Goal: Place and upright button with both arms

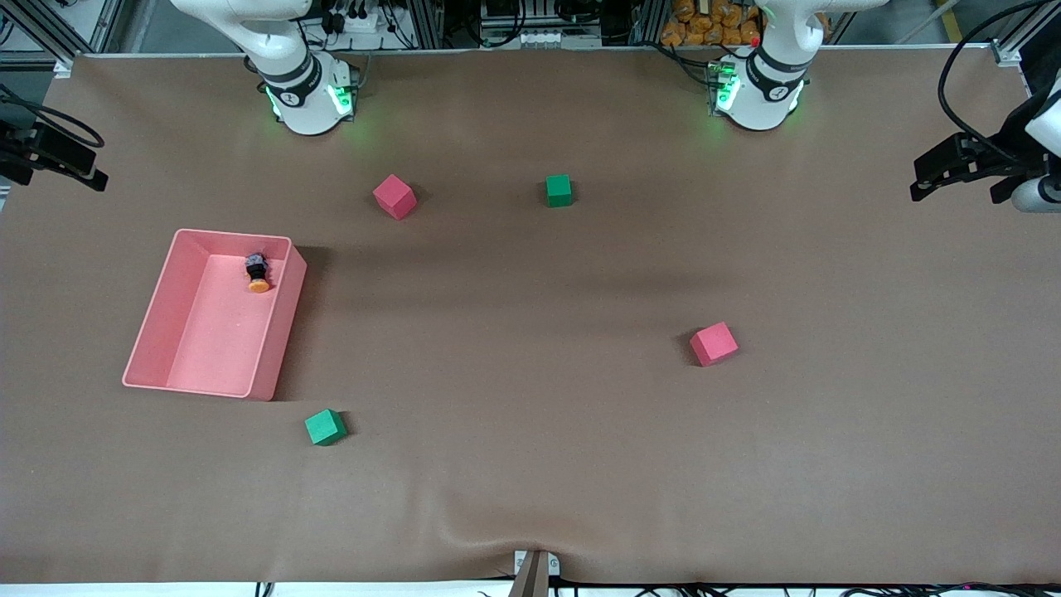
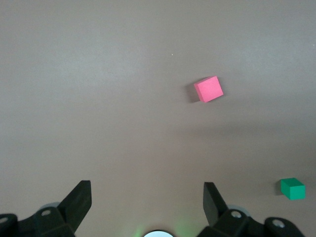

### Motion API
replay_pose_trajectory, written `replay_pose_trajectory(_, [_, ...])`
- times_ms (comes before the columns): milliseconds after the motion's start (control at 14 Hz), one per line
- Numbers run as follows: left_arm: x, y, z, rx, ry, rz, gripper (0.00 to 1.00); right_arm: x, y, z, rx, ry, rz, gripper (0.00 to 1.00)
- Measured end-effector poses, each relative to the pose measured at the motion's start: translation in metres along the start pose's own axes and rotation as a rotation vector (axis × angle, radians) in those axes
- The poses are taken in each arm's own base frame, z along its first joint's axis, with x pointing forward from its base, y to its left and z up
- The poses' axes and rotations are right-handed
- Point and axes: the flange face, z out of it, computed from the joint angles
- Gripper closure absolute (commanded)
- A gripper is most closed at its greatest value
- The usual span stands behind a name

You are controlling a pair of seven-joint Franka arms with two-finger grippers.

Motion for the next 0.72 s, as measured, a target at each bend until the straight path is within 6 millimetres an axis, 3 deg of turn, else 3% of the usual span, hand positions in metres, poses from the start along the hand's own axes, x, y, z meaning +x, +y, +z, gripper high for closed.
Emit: replay_pose_trajectory(716, [-0.0001, -0.0023, -0.0023, 0.028, 0.005, -0.002, 0.00, 0.0003, 0.0003, 0.0003, 0.000, 0.000, 0.001, 0.00])
